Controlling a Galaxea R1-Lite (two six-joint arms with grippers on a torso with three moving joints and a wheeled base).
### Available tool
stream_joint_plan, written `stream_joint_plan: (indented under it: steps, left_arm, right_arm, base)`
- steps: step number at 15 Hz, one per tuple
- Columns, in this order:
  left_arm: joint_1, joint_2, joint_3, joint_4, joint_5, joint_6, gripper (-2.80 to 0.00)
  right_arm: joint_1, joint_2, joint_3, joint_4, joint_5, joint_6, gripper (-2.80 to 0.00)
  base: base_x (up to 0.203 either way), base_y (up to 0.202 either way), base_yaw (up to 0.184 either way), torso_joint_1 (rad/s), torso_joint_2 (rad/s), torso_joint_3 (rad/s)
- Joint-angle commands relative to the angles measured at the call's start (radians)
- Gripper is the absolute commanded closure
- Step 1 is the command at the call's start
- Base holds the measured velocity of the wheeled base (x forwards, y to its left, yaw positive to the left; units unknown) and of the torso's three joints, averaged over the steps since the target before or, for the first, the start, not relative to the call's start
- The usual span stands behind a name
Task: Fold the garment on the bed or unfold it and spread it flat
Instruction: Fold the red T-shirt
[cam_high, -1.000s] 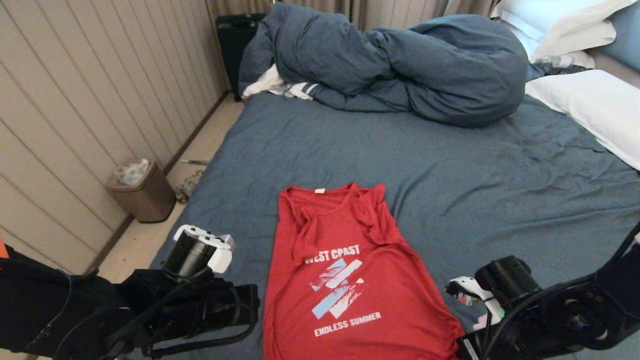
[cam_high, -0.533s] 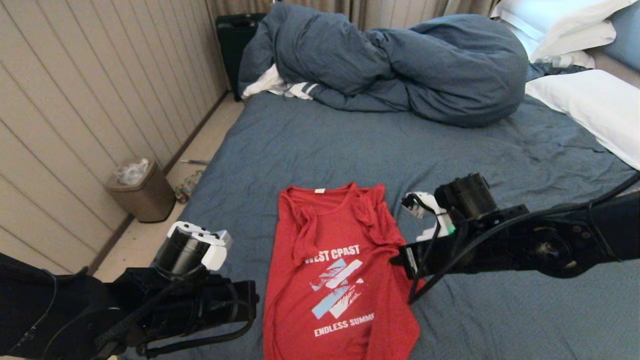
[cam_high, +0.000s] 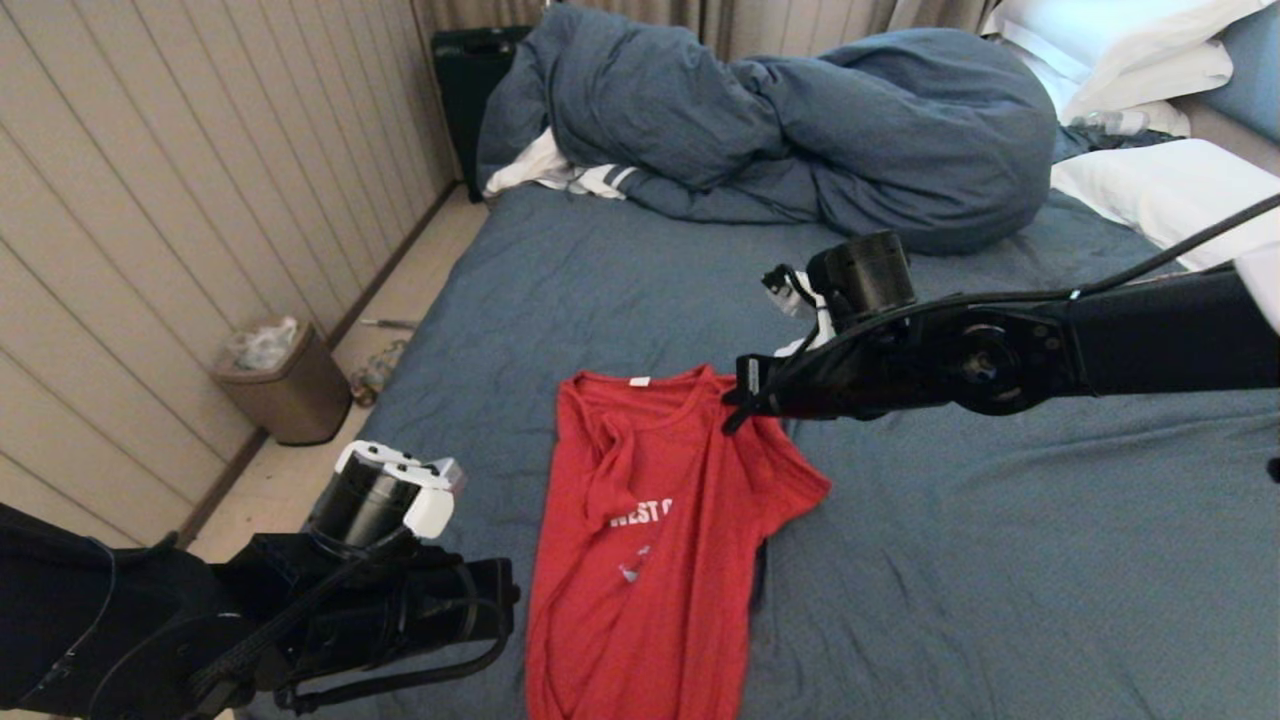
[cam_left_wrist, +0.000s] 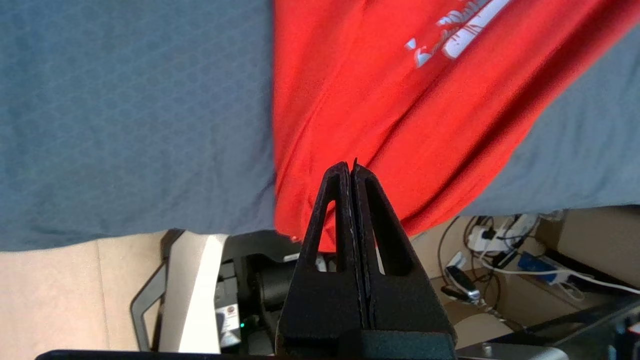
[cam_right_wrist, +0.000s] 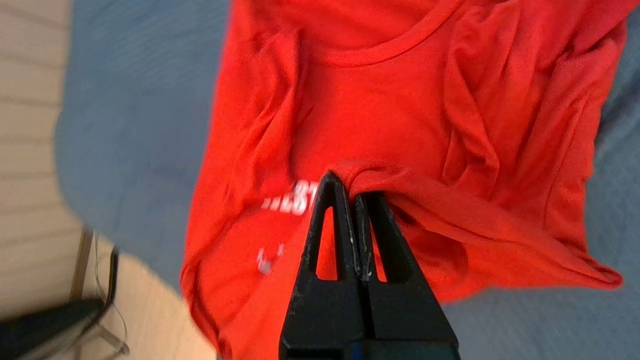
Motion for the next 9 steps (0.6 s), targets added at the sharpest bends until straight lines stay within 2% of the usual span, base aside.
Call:
stream_joint_plan:
  steps: [1, 5, 9]
  left_arm:
    - [0.012, 0.002, 0.0, -0.026, 0.002, -0.005, 0.0]
    - [0.019, 0.014, -0.001, -0.03, 0.001, -0.003, 0.0]
    - [0.019, 0.039, -0.003, -0.047, 0.003, -0.003, 0.0]
  right_arm:
    - [-0.003, 0.091, -0.089, 0.021, -0.021, 0.017, 0.0]
    - [-0.014, 0.285, -0.461, 0.131, -0.12, 0.055, 0.0]
    - [-0.038, 0.332, -0.499, 0.102, -0.184, 0.065, 0.0]
  base:
    - [0.0, 0.0, 0.0, 0.0, 0.0, 0.0]
    - [0.0, 0.0, 0.0, 0.0, 0.0, 0.0]
    - [0.0, 0.0, 0.0, 0.0, 0.0, 0.0]
